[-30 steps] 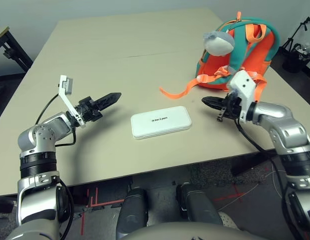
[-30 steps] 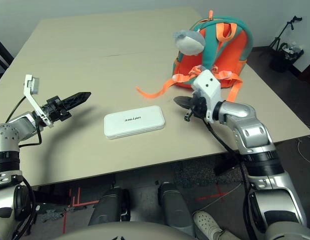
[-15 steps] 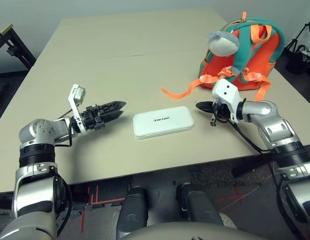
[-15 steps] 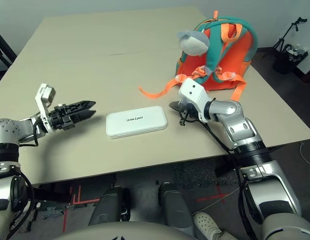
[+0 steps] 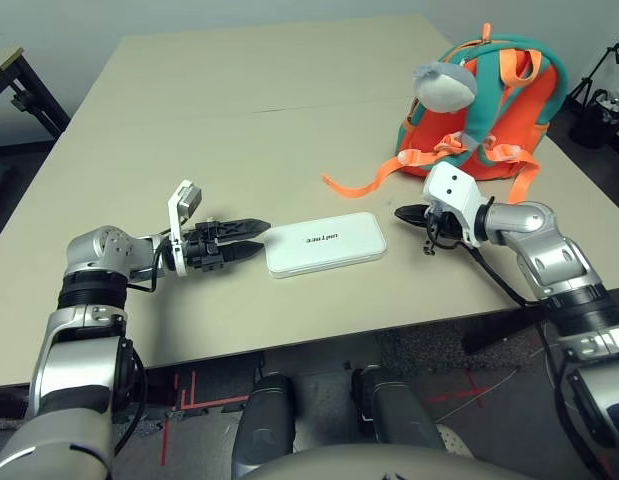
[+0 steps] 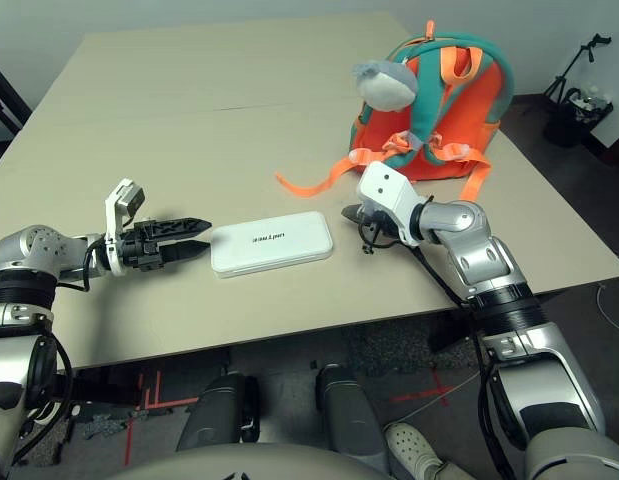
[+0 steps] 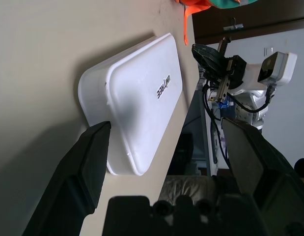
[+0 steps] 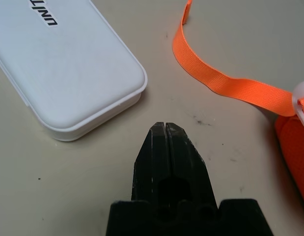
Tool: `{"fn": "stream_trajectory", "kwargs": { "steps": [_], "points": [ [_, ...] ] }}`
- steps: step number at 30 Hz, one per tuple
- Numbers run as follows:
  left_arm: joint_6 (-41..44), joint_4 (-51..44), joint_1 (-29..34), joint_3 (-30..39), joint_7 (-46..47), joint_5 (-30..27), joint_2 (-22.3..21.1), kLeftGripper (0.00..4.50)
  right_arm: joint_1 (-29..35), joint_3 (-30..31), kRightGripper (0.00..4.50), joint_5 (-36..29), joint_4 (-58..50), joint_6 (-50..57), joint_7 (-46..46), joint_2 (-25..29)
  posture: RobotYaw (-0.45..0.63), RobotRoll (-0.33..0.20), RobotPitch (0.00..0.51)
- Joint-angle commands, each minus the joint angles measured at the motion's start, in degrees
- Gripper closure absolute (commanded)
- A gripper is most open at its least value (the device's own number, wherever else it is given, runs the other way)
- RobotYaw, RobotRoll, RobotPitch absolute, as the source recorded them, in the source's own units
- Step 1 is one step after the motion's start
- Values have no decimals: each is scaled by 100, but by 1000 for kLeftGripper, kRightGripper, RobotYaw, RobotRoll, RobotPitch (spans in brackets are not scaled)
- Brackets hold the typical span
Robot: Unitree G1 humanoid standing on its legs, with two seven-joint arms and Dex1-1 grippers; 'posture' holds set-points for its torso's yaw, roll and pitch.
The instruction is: Put the pencil case into the backpack and zip it.
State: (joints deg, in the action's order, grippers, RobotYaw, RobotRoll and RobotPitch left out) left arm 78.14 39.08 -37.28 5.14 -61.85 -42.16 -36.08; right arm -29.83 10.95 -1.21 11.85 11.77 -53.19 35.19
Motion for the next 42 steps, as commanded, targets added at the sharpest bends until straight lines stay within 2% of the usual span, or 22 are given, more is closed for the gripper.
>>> {"fn": "stream_trajectory", "kwargs": {
  "steps": [1,20,42],
  "points": [
    [120,199,-59,-203,-91,187,39,0,145,156,4459,204,40,-149,-59,86,-142,0,101],
    [-14,221,31,-320,-141,504,9,0,298,478,4459,543,-8,-322,-223,51,-130,0,99],
    [-66,318,25,-284,-132,621,-59,0,-66,952,4459,987,619,-759,-261,-580,-122,0,96]
  ]
}}
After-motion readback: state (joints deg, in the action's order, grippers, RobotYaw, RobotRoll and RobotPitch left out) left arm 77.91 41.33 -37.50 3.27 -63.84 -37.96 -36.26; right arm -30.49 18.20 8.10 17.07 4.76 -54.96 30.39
